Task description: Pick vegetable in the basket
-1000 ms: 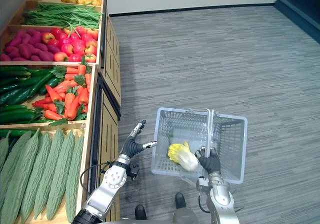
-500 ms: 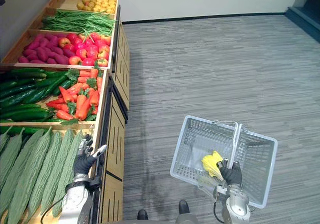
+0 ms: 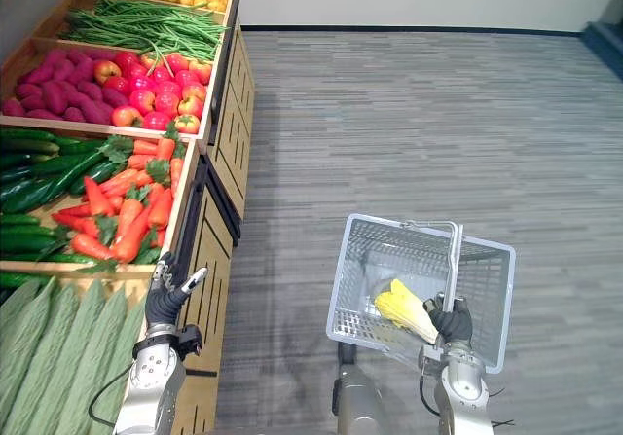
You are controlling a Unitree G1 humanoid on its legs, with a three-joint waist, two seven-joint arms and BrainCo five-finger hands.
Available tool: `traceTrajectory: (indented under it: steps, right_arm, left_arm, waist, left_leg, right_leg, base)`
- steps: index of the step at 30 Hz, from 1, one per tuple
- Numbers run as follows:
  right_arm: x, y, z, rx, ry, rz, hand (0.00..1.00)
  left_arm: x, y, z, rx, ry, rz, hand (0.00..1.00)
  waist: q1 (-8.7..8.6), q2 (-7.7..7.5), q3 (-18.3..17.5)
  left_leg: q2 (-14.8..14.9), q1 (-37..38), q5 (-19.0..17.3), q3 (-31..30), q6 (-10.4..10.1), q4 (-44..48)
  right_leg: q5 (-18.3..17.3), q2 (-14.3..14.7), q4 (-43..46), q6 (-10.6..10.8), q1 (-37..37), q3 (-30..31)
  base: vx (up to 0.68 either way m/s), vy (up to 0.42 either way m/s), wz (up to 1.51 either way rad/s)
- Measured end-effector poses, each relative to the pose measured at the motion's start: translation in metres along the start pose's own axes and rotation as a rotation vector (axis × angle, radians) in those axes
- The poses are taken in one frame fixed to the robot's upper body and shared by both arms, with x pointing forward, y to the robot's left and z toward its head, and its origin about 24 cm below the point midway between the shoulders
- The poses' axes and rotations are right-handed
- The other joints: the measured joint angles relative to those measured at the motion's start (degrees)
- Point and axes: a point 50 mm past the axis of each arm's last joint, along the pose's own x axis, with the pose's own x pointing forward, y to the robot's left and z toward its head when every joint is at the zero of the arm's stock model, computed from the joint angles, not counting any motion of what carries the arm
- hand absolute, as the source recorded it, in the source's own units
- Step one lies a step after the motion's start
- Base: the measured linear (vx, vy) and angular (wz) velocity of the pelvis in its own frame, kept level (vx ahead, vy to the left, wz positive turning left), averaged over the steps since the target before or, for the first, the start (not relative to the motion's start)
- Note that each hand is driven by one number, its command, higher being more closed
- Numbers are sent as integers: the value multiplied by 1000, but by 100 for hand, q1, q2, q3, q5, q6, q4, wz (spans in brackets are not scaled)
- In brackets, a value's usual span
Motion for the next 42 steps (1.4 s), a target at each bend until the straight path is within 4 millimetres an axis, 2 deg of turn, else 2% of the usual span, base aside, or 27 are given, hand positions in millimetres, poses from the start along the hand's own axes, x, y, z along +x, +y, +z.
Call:
traceTrajectory:
  steps: [2,4,6,7,8,9,10,12,13,14,15,18,20,21,22,23,24,25,26,27,28,29,31,34,36,40,42]
  right_arm:
    - [2,-3,10,11,-43,-15,100]
    - [5,-12,13,8,-56,-49,100]
    - [6,-29,8,-7,-33,-117,100]
    - [5,-35,3,-12,-13,-139,100]
    - [5,-38,0,-15,1,-151,100]
    - [3,-41,-8,-11,37,-167,100]
    - [0,-40,-17,3,71,-178,100]
    - [-3,-44,-26,9,110,-197,100]
    - [-5,-47,-34,10,147,-213,100]
    - [-7,-47,-40,12,181,-220,100]
    - [-10,-46,-45,24,201,-228,100]
    - [-17,-42,-49,42,219,-231,100]
    - [-23,-41,-46,55,199,-236,100]
    - [-25,-41,-47,57,196,-238,100]
    - [-30,-42,-49,82,197,-245,100]
    - [-37,-43,-54,103,217,-254,100]
    - [-42,-42,-59,119,239,-259,100]
    - [-44,-44,-62,120,254,-264,100]
    - [-48,-46,-66,126,276,-272,100]
    - [-50,-49,-69,127,287,-278,100]
    - [-51,-50,-70,134,293,-283,100]
    - [-55,-50,-75,143,318,-291,100]
    - [-63,-53,-83,144,358,-306,100]
    - [-73,-57,-90,133,392,-318,100]
    - [-74,-59,-91,132,395,-322,100]
    - [-77,-57,-96,161,415,-309,100]
    - [-76,-54,-104,179,449,-297,100]
  left_arm:
    - [0,1,6,-6,-25,9,0]
    - [2,0,9,-10,-43,16,0]
    - [5,-2,14,-11,-66,18,0]
    - [5,-3,17,3,-78,19,0]
    - [5,-2,18,12,-86,22,0]
    - [4,2,21,29,-102,42,0]
    - [3,4,21,48,-107,58,0]
    - [2,5,21,72,-108,59,0]
    - [1,6,24,93,-127,63,0]
    - [1,8,33,114,-167,73,0]
    - [1,8,38,131,-194,84,0]
    - [0,10,44,159,-223,105,0]
    - [-2,7,56,162,-277,114,0]
    - [-2,5,58,165,-291,112,0]
    - [-3,2,60,174,-303,98,0]
    - [-3,0,60,182,-308,82,0]
    - [-3,-1,62,194,-318,67,0]
    - [-3,-2,59,196,-306,59,0]
    - [-5,-7,56,186,-291,44,0]
    - [-6,-14,57,174,-294,20,0]
    - [-6,-16,58,167,-298,13,0]
    - [-4,-20,61,155,-310,4,0]
    - [-3,-24,65,145,-326,-8,0]
    - [1,-26,69,159,-345,-39,0]
    - [4,-27,73,184,-370,-62,0]
    - [24,-29,81,340,-436,-132,0]
    - [38,-26,78,486,-440,-160,0]
  waist:
    - [56,29,-5]
    - [125,40,-11]
    - [118,87,-36]
    - [107,138,-70]
    - [105,187,-103]
    - [108,159,-140]
    - [61,1,-142]
    - [-1,2,-143]
    - [-20,-10,-139]
    - [-131,-59,-112]
    - [-198,-124,-80]
    - [-148,-145,-73]
    - [-144,-163,-74]
    - [-137,-179,-74]
    - [-137,-247,-127]
    - [-132,-394,-216]
    - [-118,-610,-274]
    - [-116,-612,-251]
    - [-68,-503,-340]
    - [-59,-416,-382]
    - [-39,-378,-388]
    - [-21,-352,-395]
    - [-23,-339,-402]
    - [-100,-325,-394]
    - [-141,-319,-400]
    - [-179,-337,-430]
    - [-239,-347,-443]
  left_leg:
    - [-105,-326,-318,537,-36,-369]
    - [-279,-345,-402,1252,-56,-1293]
    - [-495,-206,-327,2035,-76,-2423]
    - [-631,-104,-185,2162,-23,-2918]
    - [-734,-48,-32,2149,95,-3235]
    - [-983,151,-223,2044,596,-3714]
    - [-1320,322,-227,1881,615,-4013]
    - [-1587,515,-214,1601,678,-4284]
    - [-1748,695,-210,1380,770,-4377]
    - [-1920,831,-264,1026,858,-4380]
    - [-2004,924,-314,685,924,-4356]
    - [-1998,1107,-341,102,897,-4353]
    - [-1924,1125,-518,-495,717,-4158]
    - [-1909,1100,-605,-665,652,-4042]
    - [-1903,921,-811,-1021,535,-3751]
    - [-1975,737,-1070,-1377,375,-3389]
    - [-2077,616,-1267,-1597,276,-3144]
    - [-2029,594,-1373,-1739,184,-3014]
    - [-1839,495,-1377,-1896,82,-2980]
    - [-1739,366,-1261,-2021,-89,-3029]
    - [-1670,327,-1191,-1994,-178,-3104]
    - [-1579,271,-951,-1927,-248,-3310]
    - [-1289,298,-713,-1317,-204,-3599]
    - [-582,443,-495,258,-106,-3671]
    - [-530,461,-409,642,-191,-3704]
    - [-607,444,-362,959,-241,-3999]
    - [-695,471,-12,1156,-256,-4406]
  right_leg:
    - [-14,-26,-279,-30,350,-188]
    - [-26,-112,-530,-25,734,-517]
    - [-174,-183,-608,173,1068,-947]
    - [-257,-163,-599,297,1173,-1040]
    - [-326,-130,-588,385,1234,-1108]
    - [-591,-190,-438,489,1351,-1203]
    - [-822,-472,-69,628,1359,-1356]
    - [-933,-751,739,804,1220,-1464]
    - [-947,-1023,1839,833,920,-1467]
    - [-851,-1346,3105,580,483,-1252]
    - [-1036,-1343,3696,366,163,-785]
    - [-1280,-869,3626,475,-407,398]
    - [-1367,-408,2972,562,-793,1622]
    - [-1363,-291,2781,569,-856,1935]
    - [-1324,-110,2408,634,-911,2548]
    - [-1153,-88,1932,720,-913,2924]
    - [-897,-202,1802,993,-907,3001]
    - [-995,-191,1967,917,-904,2769]
    - [-1065,-164,1983,788,-880,2380]
    - [-1081,-191,1973,730,-884,2024]
    - [-1075,-209,1958,714,-879,1885]
    - [-1056,-286,1895,682,-832,1580]
    - [-993,-356,1708,581,-660,1197]
    - [-978,-425,1522,554,-369,811]
    - [-976,-502,1440,553,-331,784]
    - [-779,-656,1130,642,-316,783]
    - [-569,-672,801,685,-348,871]
  base:
    - [353,-125,48]
    - [361,-67,70]
    - [318,1,97]
    - [282,43,90]
    - [285,79,70]
    - [285,79,82]
    - [276,70,90]
    - [310,89,99]
    - [430,99,142]
    - [441,17,181]
    - [341,-47,162]
    - [299,-98,123]
    - [257,-184,132]
    - [214,-237,142]
    - [198,-364,157]
    - [193,-396,179]
    - [168,-376,151]
    - [162,-326,130]
    - [190,-378,137]
    - [169,-349,129]
    - [123,-304,134]
    - [84,-267,127]
    - [59,-239,113]
    - [13,-103,61]
    - [-59,63,19]
    - [-75,91,16]
    - [-71,80,0]
